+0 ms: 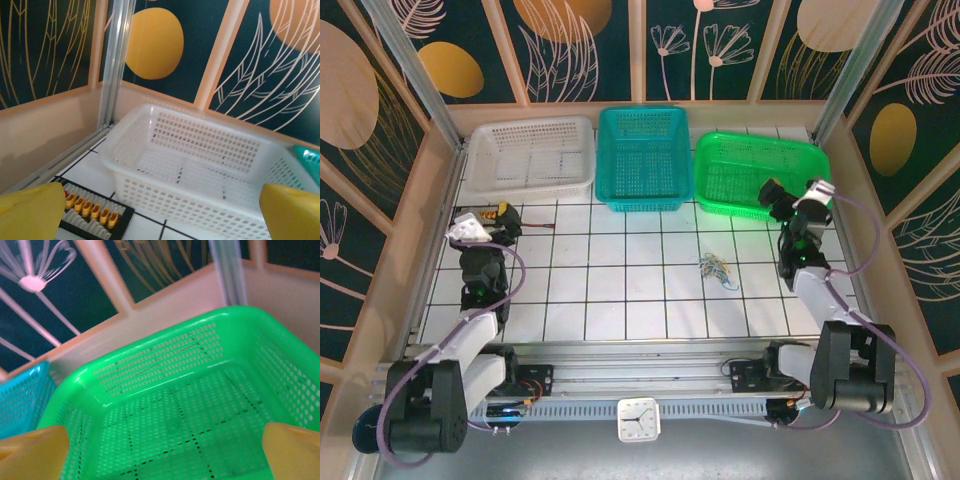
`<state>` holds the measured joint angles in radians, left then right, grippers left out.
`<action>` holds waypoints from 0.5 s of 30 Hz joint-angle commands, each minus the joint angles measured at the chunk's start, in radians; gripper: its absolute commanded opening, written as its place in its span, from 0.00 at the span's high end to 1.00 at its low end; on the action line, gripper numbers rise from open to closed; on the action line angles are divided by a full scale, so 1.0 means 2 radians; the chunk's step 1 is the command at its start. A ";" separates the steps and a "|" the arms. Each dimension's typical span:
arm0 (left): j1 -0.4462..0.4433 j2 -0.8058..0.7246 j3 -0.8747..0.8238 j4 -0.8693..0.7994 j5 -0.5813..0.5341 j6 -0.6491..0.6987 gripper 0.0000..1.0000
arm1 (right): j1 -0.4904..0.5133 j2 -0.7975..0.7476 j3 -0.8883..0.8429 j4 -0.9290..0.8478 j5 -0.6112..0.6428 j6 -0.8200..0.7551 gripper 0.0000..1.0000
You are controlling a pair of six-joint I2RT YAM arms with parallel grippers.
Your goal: Untangle the cables
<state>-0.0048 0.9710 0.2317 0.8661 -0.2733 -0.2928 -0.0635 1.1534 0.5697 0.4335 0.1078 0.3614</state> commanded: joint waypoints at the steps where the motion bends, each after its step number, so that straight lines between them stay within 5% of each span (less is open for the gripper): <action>1: 0.003 -0.031 0.037 -0.102 0.037 -0.066 0.01 | -0.005 -0.014 0.042 -0.162 -0.004 0.084 0.01; 8: 0.000 -0.026 0.111 -0.212 0.157 -0.138 0.01 | 0.018 -0.070 0.015 -0.201 -0.159 0.066 0.01; 15: -0.083 -0.010 0.148 -0.252 0.171 -0.168 0.01 | 0.100 -0.106 -0.029 -0.242 -0.157 0.079 0.03</action>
<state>-0.1013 0.9325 0.4931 0.4297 0.0250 -0.5682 0.0868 0.9543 0.5446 0.0231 -0.1799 0.4915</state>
